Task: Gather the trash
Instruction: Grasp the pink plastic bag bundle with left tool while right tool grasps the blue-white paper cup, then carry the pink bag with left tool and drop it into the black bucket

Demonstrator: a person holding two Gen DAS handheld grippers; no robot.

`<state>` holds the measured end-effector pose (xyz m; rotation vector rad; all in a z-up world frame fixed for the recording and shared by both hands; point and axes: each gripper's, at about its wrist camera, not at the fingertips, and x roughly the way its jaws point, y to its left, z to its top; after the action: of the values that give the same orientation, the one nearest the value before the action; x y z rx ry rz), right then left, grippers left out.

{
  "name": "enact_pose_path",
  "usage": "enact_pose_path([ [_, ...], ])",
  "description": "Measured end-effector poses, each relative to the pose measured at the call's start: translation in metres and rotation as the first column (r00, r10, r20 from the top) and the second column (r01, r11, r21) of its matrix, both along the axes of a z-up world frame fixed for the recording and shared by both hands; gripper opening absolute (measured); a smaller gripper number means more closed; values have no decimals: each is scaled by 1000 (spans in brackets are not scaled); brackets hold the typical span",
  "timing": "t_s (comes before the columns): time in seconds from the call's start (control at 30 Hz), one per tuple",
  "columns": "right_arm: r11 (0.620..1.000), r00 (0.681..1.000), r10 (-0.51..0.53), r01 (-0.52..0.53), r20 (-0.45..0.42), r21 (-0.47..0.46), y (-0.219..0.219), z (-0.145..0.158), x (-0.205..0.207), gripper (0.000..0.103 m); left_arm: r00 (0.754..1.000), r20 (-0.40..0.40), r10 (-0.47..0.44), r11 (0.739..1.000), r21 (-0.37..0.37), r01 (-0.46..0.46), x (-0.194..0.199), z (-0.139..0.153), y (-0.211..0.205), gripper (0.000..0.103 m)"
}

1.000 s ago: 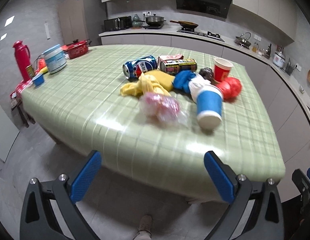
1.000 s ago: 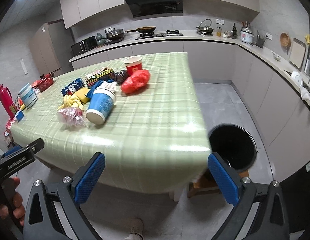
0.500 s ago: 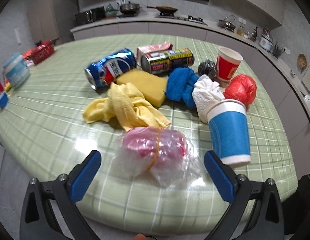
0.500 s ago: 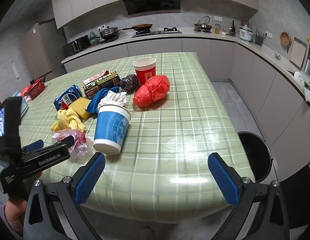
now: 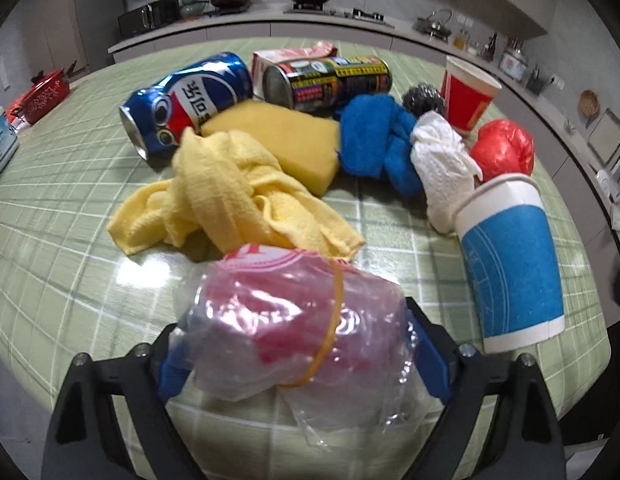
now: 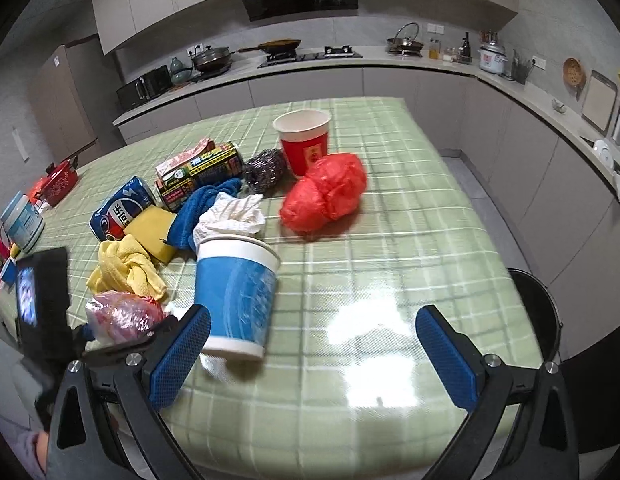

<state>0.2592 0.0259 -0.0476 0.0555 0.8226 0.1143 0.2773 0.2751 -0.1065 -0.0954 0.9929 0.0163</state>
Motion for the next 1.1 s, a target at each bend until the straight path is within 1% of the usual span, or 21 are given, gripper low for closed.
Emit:
enact_pose_path([
  [0.07, 1000, 1000, 11, -10, -19, 12, 7, -6, 10, 103, 1000, 17, -13, 1000, -11, 13, -6, 2, 4, 88],
  [0.2, 997, 996, 37, -32, -77, 67, 22, -25, 33, 103, 999, 35, -12, 1000, -24, 13, -16, 4, 14, 86],
  [0.3, 996, 994, 48, -41, -99, 78, 33, -36, 44, 103, 999, 36, 0, 1000, -21, 0, -21, 7, 24, 86],
  [0.37, 997, 993, 51, -44, -106, 67, 39, -41, 51, 103, 999, 35, 5, 1000, -12, -4, -21, 8, 31, 86],
  [0.43, 996, 989, 63, -54, -131, 75, 43, -50, 58, 101, 999, 32, 0, 1000, -4, 0, -22, 10, 33, 86],
  [0.47, 995, 987, 72, -61, -142, 83, 45, -54, 61, 90, 999, 34, -1, 1000, -1, 1, -21, 10, 33, 86],
  [0.5, 994, 985, 83, -70, -151, 88, 48, -58, 62, 66, 999, 38, -5, 1000, 5, 5, -22, 12, 34, 86],
  [0.53, 993, 983, 93, -79, -159, 93, 49, -61, 64, 66, 999, 44, -10, 1000, 7, 9, -20, 12, 33, 86],
  [0.63, 991, 982, 119, -107, -147, 85, 54, -61, 63, 63, 998, 56, -20, 1000, 17, 19, -15, 16, 29, 85],
  [0.73, 984, 980, 149, -134, -131, 120, 53, -58, 58, 58, 997, 70, -30, 1000, 7, 30, -15, 23, 25, 84],
  [0.83, 984, 987, 140, -129, -80, 125, 43, -46, 47, 58, 994, 99, -46, 999, 0, 46, -17, 36, 16, 84],
  [1.0, 986, 995, 97, -94, -16, 139, 7, -21, 34, 58, 985, 145, -92, 996, -4, 93, -17, 56, -8, 84],
  [1.1, 988, 999, 44, -46, 14, 145, -30, -8, 24, 58, 978, 161, -132, 991, -16, 136, -15, 65, -34, 84],
])
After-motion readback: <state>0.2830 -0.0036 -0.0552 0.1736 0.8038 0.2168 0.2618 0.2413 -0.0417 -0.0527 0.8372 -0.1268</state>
